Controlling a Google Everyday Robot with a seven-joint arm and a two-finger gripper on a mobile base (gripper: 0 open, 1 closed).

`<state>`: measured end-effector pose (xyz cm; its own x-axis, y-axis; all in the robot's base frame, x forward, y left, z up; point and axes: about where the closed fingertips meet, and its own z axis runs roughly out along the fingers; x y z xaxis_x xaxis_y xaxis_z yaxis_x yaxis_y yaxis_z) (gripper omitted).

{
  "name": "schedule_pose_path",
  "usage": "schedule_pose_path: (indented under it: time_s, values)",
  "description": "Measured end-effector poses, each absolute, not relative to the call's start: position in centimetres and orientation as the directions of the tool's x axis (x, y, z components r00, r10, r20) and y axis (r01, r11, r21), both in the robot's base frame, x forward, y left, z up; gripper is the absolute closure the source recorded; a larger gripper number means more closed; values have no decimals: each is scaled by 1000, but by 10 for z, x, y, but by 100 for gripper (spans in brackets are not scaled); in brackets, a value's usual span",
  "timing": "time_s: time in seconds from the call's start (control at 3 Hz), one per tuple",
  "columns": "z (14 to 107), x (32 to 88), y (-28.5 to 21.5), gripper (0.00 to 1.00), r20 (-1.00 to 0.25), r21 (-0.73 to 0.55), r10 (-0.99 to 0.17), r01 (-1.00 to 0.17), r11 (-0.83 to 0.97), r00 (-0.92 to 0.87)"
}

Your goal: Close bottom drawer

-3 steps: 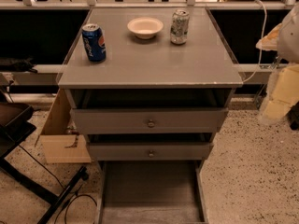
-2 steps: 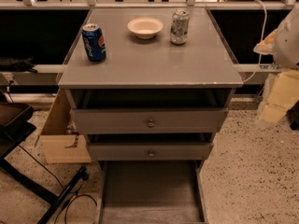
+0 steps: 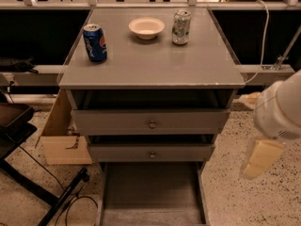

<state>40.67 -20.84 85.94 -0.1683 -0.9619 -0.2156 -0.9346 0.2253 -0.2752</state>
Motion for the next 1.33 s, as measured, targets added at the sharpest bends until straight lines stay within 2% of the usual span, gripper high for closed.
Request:
schedule_pose_path:
  time_s: [0.33, 0.67, 1.33]
  values:
    - [756, 398, -214, 0, -225, -203, -953, -947, 248, -201]
    - [636, 377, -222, 0, -199, -70, -948, -961, 267, -249]
    - [517, 359, -217, 0, -189, 100, -923, -942, 321, -335]
